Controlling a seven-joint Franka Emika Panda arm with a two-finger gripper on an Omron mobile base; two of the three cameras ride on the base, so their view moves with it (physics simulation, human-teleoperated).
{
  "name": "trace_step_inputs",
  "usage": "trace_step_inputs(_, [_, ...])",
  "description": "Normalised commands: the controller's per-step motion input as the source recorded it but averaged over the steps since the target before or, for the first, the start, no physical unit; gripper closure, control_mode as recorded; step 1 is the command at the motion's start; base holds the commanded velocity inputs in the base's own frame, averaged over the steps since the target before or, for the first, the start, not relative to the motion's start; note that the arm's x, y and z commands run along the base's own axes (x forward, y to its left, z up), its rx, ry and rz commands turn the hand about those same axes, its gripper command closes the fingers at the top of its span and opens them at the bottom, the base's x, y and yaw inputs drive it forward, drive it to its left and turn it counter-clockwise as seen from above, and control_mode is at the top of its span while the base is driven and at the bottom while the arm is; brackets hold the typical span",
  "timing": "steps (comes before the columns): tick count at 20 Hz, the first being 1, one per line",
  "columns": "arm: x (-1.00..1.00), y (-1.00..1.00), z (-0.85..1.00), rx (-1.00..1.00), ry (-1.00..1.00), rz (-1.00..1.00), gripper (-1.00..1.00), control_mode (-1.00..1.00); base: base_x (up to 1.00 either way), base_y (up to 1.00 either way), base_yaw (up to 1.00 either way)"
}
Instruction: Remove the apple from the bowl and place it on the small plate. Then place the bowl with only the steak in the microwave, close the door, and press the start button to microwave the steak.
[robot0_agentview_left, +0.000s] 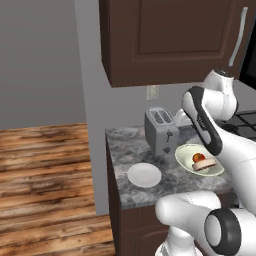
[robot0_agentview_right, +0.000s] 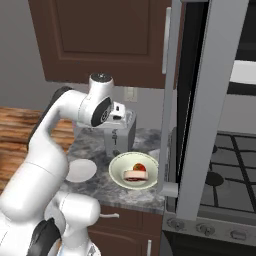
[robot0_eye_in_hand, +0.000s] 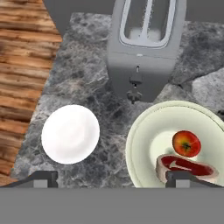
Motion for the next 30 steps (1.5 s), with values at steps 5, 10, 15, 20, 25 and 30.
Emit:
trace_step_inputs(5, [0.02, -1.0, -0.67, 0.02, 0.07, -0.01, -1.0, -1.0, 0.0, 0.0, 0.0])
trace_step_inputs(10, [0.41, -0.71, -0.4, 0.0, 0.22, -0.1, -1.0, -1.0, 0.0, 0.0, 0.0])
trace_step_inputs(15, [0.3, -0.27, -0.48, 0.0, 0.19, 0.0, -1.0, -1.0, 0.0, 0.0, 0.0])
trace_step_inputs(20, [0.2, -0.05, -0.62, 0.01, 0.18, 0.01, -1.0, -1.0, 0.0, 0.0, 0.0])
trace_step_inputs(25, [0.19, 0.0, -0.54, 0.04, 0.04, 0.04, -1.0, -1.0, 0.0, 0.0, 0.0])
trace_step_inputs(30, [0.19, 0.0, -0.29, 0.03, 0.0, 0.03, -1.0, -1.0, 0.0, 0.0, 0.0])
